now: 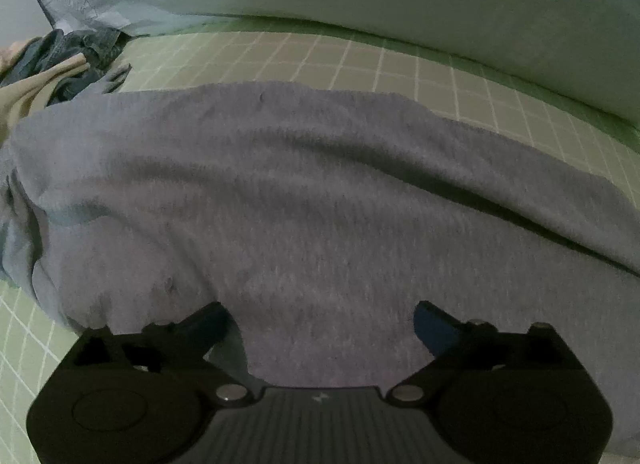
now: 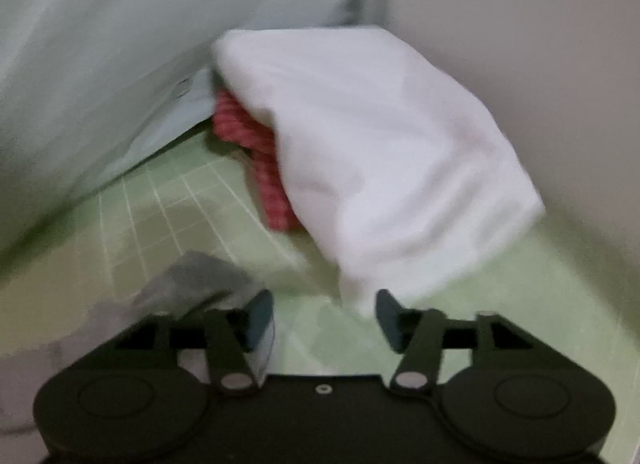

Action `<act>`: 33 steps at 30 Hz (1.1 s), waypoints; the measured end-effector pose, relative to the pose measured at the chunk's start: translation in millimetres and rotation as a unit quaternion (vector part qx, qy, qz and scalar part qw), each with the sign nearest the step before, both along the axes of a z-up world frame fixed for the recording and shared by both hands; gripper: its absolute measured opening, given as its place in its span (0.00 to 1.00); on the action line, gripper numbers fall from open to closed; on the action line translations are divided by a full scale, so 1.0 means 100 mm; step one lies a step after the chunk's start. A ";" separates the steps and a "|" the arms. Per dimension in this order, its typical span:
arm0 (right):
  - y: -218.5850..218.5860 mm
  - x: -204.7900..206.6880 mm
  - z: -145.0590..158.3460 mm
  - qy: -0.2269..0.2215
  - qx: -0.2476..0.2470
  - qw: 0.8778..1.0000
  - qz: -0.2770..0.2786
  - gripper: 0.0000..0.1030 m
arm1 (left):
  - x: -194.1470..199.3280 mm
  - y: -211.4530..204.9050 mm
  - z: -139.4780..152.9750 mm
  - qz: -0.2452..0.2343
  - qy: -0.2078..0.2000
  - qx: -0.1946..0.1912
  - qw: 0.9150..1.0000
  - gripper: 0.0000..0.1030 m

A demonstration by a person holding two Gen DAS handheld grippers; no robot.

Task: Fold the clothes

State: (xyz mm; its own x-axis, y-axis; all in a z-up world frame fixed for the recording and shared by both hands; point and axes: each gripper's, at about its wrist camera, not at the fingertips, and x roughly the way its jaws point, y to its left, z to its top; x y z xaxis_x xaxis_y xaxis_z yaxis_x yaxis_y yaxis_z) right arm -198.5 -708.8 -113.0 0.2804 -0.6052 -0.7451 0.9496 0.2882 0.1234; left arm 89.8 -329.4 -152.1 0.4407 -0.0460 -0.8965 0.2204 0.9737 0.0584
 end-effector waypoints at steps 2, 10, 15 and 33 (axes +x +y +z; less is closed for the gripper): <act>0.01 -0.12 0.02 -0.013 0.009 0.999 -0.031 0.75 | 0.00 0.00 -0.01 0.001 0.001 -0.001 1.000 1.00; 0.33 -0.19 -0.20 -0.033 0.084 0.993 -0.077 0.80 | 0.01 0.01 -0.01 -0.005 0.005 -0.009 1.000 1.00; 0.34 0.02 -0.16 -0.016 0.067 0.997 -0.025 0.18 | -0.02 0.01 -0.02 -0.004 -0.002 -0.011 1.000 1.00; 0.55 -0.05 0.01 0.156 -0.038 0.987 -0.033 0.79 | 0.02 0.01 -0.01 -0.016 0.009 -0.006 1.000 1.00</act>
